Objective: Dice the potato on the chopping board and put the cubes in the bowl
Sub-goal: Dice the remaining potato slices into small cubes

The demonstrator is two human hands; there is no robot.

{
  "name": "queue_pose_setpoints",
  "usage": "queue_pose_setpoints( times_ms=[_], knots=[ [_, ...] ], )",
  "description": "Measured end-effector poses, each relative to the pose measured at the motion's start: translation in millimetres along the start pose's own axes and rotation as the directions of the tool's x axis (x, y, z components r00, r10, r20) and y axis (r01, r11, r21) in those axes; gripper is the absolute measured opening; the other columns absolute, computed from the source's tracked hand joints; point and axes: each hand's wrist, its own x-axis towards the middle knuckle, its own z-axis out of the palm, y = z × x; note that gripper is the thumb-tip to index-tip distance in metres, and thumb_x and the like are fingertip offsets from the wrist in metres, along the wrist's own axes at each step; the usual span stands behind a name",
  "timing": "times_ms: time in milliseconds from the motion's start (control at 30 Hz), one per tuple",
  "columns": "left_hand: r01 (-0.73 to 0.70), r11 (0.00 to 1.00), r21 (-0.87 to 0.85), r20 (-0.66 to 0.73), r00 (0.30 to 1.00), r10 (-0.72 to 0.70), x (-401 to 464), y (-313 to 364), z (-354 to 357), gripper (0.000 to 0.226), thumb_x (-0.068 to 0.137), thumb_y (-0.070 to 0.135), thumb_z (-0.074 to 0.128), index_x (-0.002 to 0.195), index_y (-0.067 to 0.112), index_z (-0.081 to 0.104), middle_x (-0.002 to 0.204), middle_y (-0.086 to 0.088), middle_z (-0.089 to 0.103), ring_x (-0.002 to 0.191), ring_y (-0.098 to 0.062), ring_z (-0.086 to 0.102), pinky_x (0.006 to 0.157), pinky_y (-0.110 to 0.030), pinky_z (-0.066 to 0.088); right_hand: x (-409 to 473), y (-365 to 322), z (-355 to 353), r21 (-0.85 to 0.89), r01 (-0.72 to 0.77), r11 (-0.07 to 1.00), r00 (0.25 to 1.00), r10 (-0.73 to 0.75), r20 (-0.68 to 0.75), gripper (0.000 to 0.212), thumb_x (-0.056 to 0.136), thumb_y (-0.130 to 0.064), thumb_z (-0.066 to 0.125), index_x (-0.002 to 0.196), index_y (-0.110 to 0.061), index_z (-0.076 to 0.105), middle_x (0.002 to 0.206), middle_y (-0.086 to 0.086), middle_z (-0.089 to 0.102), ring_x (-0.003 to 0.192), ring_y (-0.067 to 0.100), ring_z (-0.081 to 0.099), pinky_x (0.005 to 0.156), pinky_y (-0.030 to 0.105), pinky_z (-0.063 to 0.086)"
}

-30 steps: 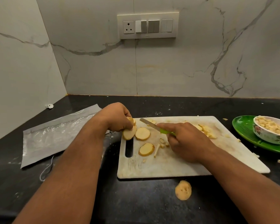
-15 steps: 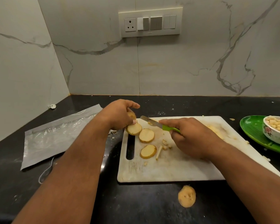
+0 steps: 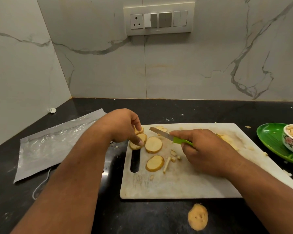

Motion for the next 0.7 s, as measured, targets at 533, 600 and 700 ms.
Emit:
queue_pose_setpoints(
  times_ms=[533, 600, 700],
  knots=[
    [0.086, 0.981, 0.175, -0.042, 0.996, -0.079, -13.4, 14.1, 14.4, 0.033, 0.078, 0.035, 0.090, 0.101, 0.020, 0.072, 0.102, -0.002, 0.070, 0.096, -0.020, 0.063, 0.083, -0.034, 0.055, -17.9, -9.1, 2.8, -0.084, -0.188, 0.979, 0.971, 0.172, -0.165, 0.059, 0.091, -0.018, 0.047, 0.147, -0.039, 0.046, 0.124, -0.002, 0.066, 0.100, 0.019, 0.061, 0.084, 0.034, 0.053],
    [0.077, 0.985, 0.152, -0.054, 0.996, -0.069, -13.2, 13.3, 16.1, 0.030, 0.081, 0.031, 0.088, 0.102, 0.020, 0.070, 0.104, -0.002, 0.069, 0.097, -0.020, 0.062, 0.083, -0.033, 0.054, -18.1, -12.1, 4.5, -0.079, -0.186, 0.979, 0.976, 0.175, -0.129, 0.060, 0.092, -0.018, 0.048, 0.148, -0.039, 0.043, 0.132, -0.002, 0.062, 0.110, 0.019, 0.059, 0.089, 0.035, 0.053],
    [0.070, 0.990, 0.122, -0.062, 0.996, -0.063, -12.4, 11.9, 17.3, 0.028, 0.081, 0.028, 0.088, 0.101, 0.021, 0.069, 0.104, -0.001, 0.068, 0.095, -0.018, 0.061, 0.082, -0.032, 0.054, -20.1, -15.7, 4.6, -0.068, -0.129, 0.989, 0.990, 0.124, -0.062, 0.058, 0.095, -0.020, 0.050, 0.148, -0.042, 0.043, 0.142, -0.004, 0.056, 0.121, 0.018, 0.054, 0.096, 0.035, 0.051]
  ],
)
